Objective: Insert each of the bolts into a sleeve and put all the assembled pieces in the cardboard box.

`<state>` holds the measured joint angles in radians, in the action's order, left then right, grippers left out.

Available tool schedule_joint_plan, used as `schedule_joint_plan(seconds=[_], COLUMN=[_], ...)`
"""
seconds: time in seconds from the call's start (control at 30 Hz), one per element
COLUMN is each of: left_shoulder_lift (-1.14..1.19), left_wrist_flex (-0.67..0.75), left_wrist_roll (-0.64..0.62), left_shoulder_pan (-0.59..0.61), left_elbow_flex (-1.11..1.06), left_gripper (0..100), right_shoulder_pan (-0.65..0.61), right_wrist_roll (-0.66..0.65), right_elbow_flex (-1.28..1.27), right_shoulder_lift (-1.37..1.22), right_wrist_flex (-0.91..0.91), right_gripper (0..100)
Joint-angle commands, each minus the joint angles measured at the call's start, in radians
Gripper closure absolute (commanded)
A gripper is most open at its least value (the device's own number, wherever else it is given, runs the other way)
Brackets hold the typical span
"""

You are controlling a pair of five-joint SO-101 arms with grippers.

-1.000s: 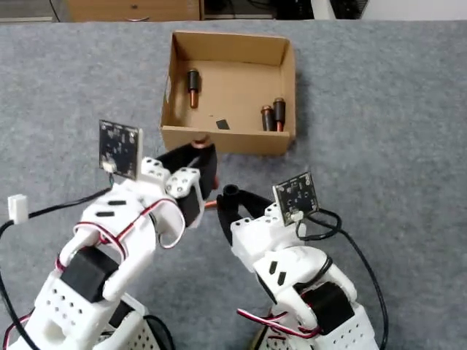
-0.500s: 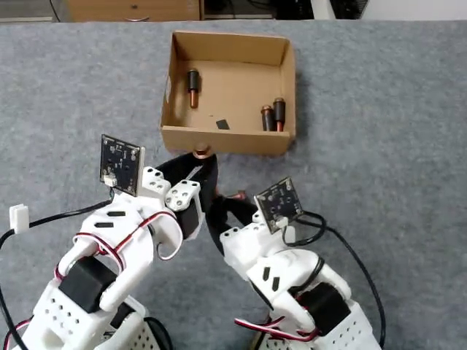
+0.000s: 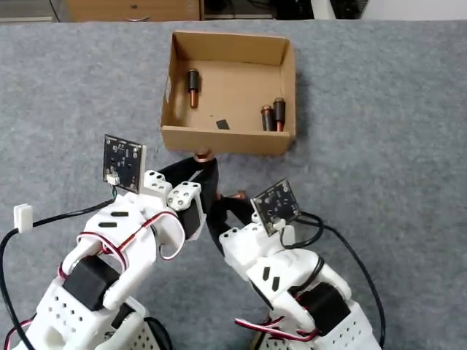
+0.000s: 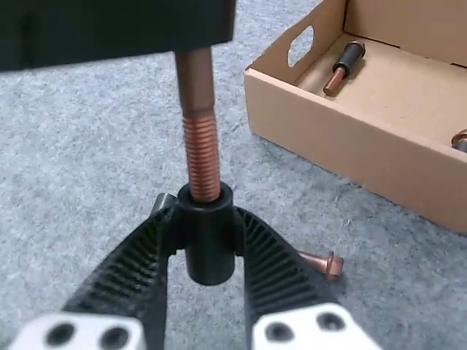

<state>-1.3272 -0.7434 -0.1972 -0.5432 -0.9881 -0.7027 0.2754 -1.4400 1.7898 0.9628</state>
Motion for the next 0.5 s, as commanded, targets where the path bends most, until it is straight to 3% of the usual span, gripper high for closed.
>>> schedule_joint_plan(seconds=[0.0, 0.2, 0.47], left_shoulder_lift=[-0.013, -0.015, -0.015], left_wrist_flex=[-0.032, -0.17, -0.199], left_wrist_roll=[-0.009, -0.009, -0.011], left_shoulder_pan=[0.0, 0.002, -0.003], left_elbow_flex=[0.018, 0.029, 0.029], left_gripper=[98, 98, 98], right_shoulder_pan=[-0.004, -0.004, -0.004], right_wrist_roll=[-0.009, -0.009, -0.009], right_elbow_flex=[0.005, 0.012, 0.027], right_shoulder_lift=[0.018, 0.018, 0.018], right_wrist_flex=[-0.035, -0.034, -0.032], right_gripper=[99.7, 99.7, 99.7])
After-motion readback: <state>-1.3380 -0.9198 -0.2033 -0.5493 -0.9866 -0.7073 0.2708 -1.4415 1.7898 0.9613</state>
